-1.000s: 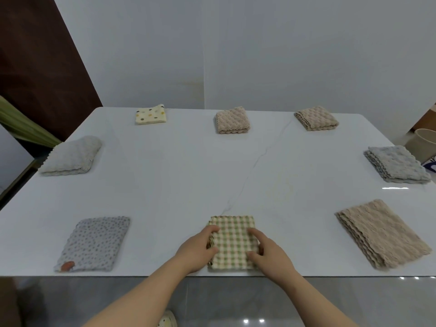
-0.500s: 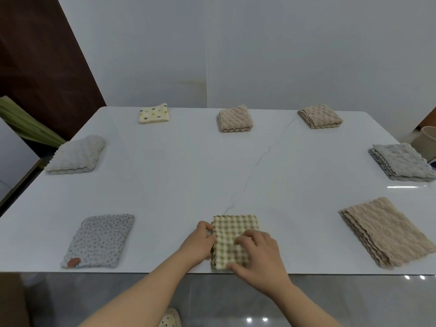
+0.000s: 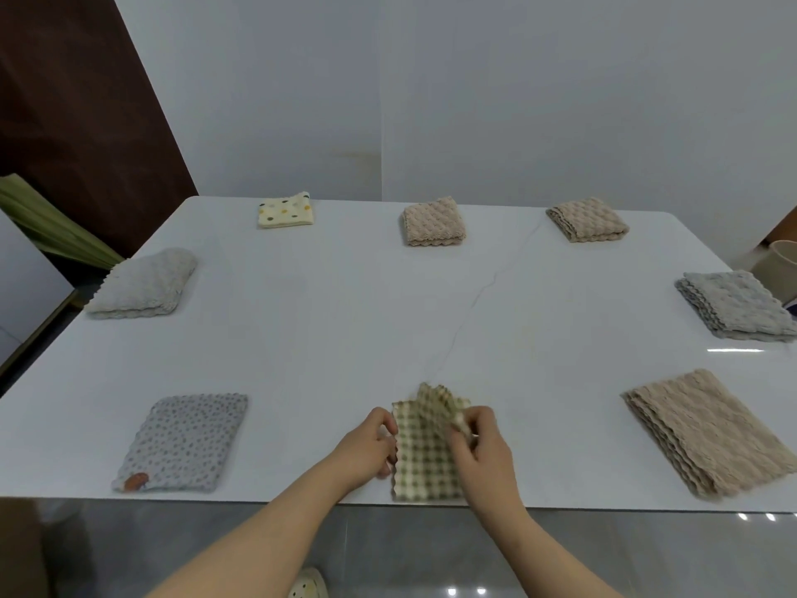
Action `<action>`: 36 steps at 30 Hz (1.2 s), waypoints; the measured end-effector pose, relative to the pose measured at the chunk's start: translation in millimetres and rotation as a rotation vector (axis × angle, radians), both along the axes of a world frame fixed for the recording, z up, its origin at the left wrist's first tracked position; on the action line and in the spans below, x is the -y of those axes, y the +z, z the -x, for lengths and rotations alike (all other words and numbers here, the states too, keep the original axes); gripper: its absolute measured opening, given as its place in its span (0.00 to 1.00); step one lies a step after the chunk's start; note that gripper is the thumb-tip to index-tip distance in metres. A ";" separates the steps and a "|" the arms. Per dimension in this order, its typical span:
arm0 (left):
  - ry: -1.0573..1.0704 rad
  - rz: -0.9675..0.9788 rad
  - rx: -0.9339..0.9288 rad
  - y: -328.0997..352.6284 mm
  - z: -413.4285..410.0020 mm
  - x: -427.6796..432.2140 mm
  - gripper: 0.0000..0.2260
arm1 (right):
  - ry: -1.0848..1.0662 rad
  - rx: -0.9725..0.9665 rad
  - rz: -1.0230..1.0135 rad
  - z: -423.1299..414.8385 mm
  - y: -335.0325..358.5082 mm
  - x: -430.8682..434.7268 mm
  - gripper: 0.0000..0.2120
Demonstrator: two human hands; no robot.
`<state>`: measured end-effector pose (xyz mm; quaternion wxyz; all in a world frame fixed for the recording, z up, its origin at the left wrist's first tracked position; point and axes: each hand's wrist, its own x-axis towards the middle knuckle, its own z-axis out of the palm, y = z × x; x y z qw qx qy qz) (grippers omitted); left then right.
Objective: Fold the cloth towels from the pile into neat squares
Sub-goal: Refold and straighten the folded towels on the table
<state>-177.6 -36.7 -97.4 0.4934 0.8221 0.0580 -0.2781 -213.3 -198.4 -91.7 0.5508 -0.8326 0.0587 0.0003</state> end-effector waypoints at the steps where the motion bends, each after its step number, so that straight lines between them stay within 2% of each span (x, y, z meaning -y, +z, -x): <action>1: -0.007 -0.009 0.001 0.3 -0.3 0.5 0.10 | 0.093 -0.011 0.083 0.0 -3.0 -1.2 0.08; 2: -0.013 -0.023 0.002 0.7 -0.9 1.2 0.10 | 0.178 -0.043 0.180 -0.3 -5.7 -1.4 0.06; 4: -0.006 -0.034 -0.006 0.8 -2.3 3.2 0.12 | 0.312 -0.054 0.352 1.0 -10.6 -0.3 0.13; 5: 0.006 -0.030 -0.014 1.3 -2.9 4.2 0.13 | 0.306 -0.048 0.358 1.6 -11.3 1.0 0.15; 8: 0.012 -0.025 -0.014 1.2 -2.9 6.0 0.14 | 0.146 -0.011 0.315 2.5 -9.3 6.3 0.12; 11: -0.007 -0.015 0.014 -0.9 -1.7 8.2 0.05 | 0.010 -0.084 0.406 -2.4 -9.4 12.9 0.06; 12: -0.011 -0.018 0.024 -1.1 -1.8 8.9 0.04 | -0.027 -0.153 0.413 -4.4 -11.1 15.0 0.11; 15: -0.042 -0.089 0.093 -3.0 -1.6 9.5 0.08 | -0.100 -0.307 0.271 -7.4 -13.3 20.9 0.22; 20: -0.039 -0.304 0.228 -9.0 3.4 8.9 0.04 | -0.053 -0.326 0.309 -10.0 -13.7 24.0 0.20; 24: 0.057 -0.253 0.243 -8.5 2.8 12.5 0.10 | 0.053 -0.270 0.338 -8.6 -8.4 24.7 0.26; 26: -0.070 -0.238 0.216 -5.1 1.7 10.9 0.18 | 0.185 -0.284 0.436 -7.0 -4.6 26.0 0.27; 29: -0.311 -0.347 0.147 0.0 -0.7 7.4 0.31 | 0.312 -0.357 0.540 -9.7 -0.8 30.0 0.30; 36: -0.437 -0.517 0.108 2.7 -8.0 8.8 0.46 | 0.400 -0.498 0.487 -24.4 2.7 35.1 0.43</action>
